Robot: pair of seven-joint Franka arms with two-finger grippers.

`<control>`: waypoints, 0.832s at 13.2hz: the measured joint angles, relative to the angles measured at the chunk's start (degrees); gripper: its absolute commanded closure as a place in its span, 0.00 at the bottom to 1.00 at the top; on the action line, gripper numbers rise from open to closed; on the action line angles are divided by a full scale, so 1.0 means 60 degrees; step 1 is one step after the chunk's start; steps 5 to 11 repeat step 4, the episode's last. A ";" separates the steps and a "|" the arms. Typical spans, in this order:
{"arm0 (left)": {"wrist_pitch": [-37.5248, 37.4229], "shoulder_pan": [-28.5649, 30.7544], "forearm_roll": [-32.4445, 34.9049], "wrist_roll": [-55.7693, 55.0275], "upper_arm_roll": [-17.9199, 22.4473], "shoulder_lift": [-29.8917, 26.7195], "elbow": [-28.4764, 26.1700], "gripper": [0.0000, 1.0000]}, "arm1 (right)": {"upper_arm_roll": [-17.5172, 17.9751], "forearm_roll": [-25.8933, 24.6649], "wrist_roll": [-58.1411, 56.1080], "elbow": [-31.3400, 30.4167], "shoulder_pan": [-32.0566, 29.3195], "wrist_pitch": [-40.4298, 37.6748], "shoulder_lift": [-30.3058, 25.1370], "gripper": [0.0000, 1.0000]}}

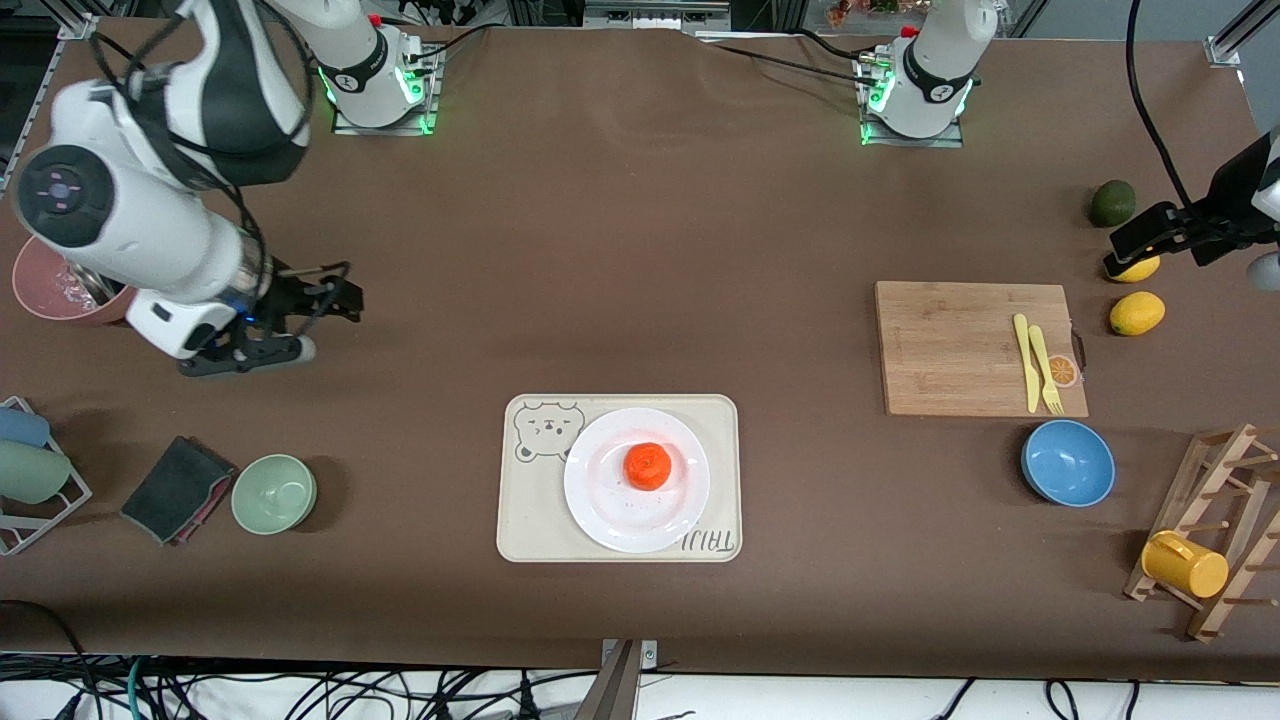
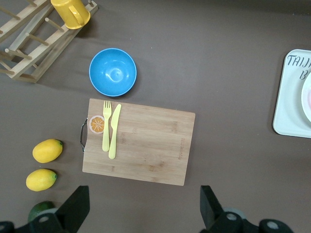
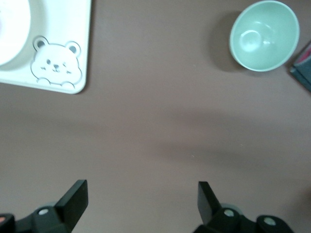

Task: Place orange and plate with both arms

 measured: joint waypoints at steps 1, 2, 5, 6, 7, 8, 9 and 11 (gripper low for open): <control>0.0000 0.0000 0.0000 0.0000 0.0000 0.0000 0.0000 0.00 | -0.0007 -0.0004 0.0119 0.0212 0.0077 -0.0027 0.0092 0.00; 0.0000 0.0000 0.0000 0.0000 0.0000 0.0000 0.0000 0.00 | -0.0085 -0.0004 0.0169 0.0438 0.0066 -0.0170 0.0106 0.00; 0.0000 0.0001 0.0000 0.0000 0.0000 0.0002 0.0000 0.00 | -0.0534 0.0005 0.0135 0.1008 -0.0035 -0.0802 0.0079 0.00; 0.0000 0.0001 0.0000 0.0000 0.0000 0.0002 0.0000 0.00 | -0.0534 0.0005 0.0135 0.1008 -0.0035 -0.0802 0.0079 0.00; 0.0000 0.0001 0.0000 0.0000 0.0000 0.0002 0.0000 0.00 | -0.0534 0.0005 0.0135 0.1008 -0.0035 -0.0802 0.0079 0.00; 0.0000 0.0001 0.0000 0.0000 0.0000 0.0002 0.0000 0.00 | -0.0534 0.0005 0.0135 0.1008 -0.0035 -0.0802 0.0079 0.00; 0.0000 0.0001 0.0000 0.0000 0.0000 0.0002 0.0000 0.00 | -0.0534 0.0005 0.0135 0.1008 -0.0035 -0.0802 0.0079 0.00; 0.0000 0.0001 0.0000 0.0000 0.0000 0.0002 0.0000 0.00 | -0.0534 0.0005 0.0135 0.1008 -0.0035 -0.0802 0.0079 0.00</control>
